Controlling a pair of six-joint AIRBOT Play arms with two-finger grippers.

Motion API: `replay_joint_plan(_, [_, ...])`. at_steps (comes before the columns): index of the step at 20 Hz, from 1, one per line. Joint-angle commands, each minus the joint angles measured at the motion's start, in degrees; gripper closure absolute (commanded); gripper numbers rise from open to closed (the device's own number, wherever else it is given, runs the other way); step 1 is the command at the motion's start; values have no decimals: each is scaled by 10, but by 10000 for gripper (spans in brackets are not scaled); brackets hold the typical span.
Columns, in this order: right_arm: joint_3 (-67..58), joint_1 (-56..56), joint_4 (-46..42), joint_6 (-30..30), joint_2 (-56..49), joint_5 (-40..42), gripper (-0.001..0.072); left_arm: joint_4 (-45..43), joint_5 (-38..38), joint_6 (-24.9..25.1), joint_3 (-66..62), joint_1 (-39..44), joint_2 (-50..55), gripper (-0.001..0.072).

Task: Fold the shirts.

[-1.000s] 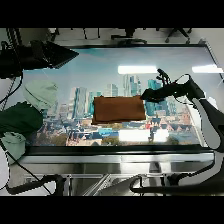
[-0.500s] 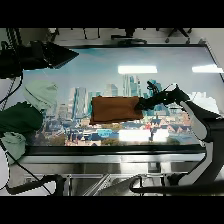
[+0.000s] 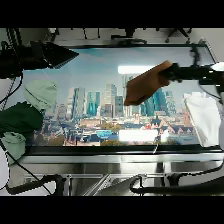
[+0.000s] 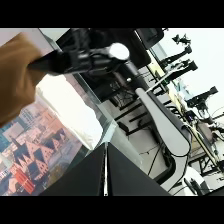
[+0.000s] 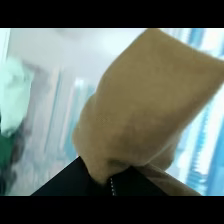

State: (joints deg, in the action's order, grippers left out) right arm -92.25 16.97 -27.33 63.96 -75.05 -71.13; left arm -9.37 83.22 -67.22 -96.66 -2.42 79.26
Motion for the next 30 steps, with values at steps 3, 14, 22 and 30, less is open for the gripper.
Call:
replay_joint_plan(3, [-20,202,6,27,64,29,693,0,7,-1,0,-1,0,696])
replay_joint_plan(14, [-20,354,-122,168,80,-46,692,0,9,14,0,4,0,696])
replay_joint_plan(22, [-11,353,-442,396,104,-261,692,0,9,14,0,3,0,696])
replay_joint_plan(30, [87,353,-520,363,76,-282,193,0,9,14,0,3,0,695])
